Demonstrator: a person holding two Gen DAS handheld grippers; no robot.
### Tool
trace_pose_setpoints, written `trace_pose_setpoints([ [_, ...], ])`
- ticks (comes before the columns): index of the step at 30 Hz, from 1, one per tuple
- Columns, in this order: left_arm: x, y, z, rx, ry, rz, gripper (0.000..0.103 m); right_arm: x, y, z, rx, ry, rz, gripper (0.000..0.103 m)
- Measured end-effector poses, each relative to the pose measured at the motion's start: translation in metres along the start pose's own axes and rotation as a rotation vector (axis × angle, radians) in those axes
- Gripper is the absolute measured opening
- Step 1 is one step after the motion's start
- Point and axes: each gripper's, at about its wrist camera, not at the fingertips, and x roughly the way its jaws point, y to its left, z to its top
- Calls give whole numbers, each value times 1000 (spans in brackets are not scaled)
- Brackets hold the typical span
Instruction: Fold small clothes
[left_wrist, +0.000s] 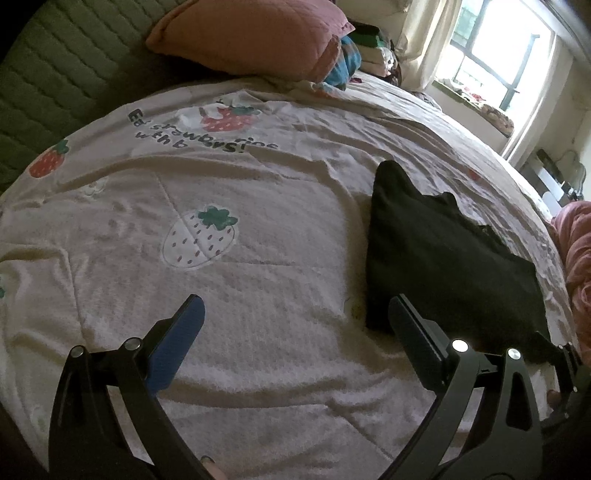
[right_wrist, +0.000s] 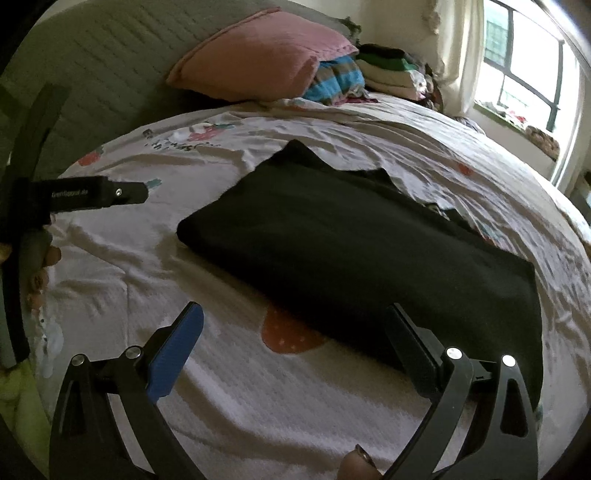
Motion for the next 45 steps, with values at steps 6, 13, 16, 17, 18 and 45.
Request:
trace_pose_setpoints([
  [6,7,-1,9,-10,6,10,93,16,18,7,-97,-2,-38,97],
  [13,17,-6,16,1,19,34,93,40,35,12,-197,10,-81,98],
  [16,23,-12,22,24,25,43,93,51,39,14,-220,23,-94,98],
  [17,25,-15,25,31,21,50,93,54,40,14,-227,31,-96,98],
  [18,27,-17,28,39,22,55,93,57,41,15,-233,35,-96,98],
  [45,104,-56,90,76,98,13,93,108,38,39,-290,-17,-208,81],
])
